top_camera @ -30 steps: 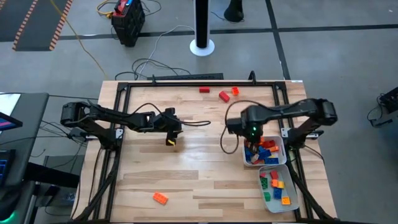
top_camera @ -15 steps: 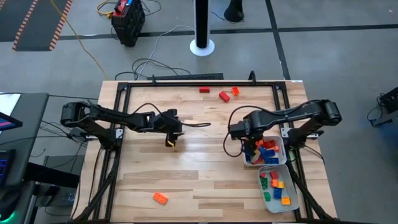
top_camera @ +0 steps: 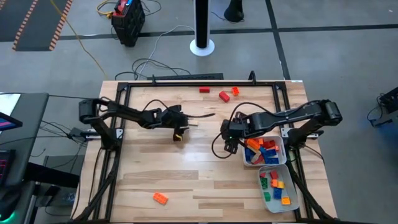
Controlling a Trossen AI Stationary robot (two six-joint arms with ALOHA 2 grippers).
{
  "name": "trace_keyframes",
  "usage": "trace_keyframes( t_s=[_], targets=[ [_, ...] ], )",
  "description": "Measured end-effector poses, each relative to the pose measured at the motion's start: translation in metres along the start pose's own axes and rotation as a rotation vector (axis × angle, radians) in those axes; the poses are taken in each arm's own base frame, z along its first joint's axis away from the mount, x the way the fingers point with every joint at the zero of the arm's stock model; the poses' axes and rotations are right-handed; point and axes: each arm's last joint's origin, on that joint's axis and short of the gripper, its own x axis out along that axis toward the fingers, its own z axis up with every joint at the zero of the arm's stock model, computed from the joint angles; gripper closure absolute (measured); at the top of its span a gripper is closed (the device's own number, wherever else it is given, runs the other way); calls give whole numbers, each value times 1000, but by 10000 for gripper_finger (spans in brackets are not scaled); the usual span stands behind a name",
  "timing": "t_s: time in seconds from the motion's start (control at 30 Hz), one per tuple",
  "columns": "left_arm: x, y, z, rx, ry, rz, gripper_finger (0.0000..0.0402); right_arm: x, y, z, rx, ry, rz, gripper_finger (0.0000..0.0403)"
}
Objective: Sort blocks by size
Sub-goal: Put the wooden block into the white bin
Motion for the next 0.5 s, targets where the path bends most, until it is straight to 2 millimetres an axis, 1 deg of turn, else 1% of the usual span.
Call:
trace_keyframes(
  t_s=[0.07,0.27,0.37,0.43,0.5],
  targets=[
    [6,5,0,-21,-16,-5,201,0,0,0,-1,0,0,103],
    [23,17,-9,-98,-11,-103,201,-1,4,-1,-13,-5,10,103],
    [27,20,-13,-128,-16,-149,201,-2,8,-2,-20,-14,23,103],
    [27,22,-14,-131,-17,-157,210,-3,10,0,-21,-31,31,103],
    [27,22,-15,-117,-17,-159,232,-3,11,1,-17,-55,39,103]
  ],
)
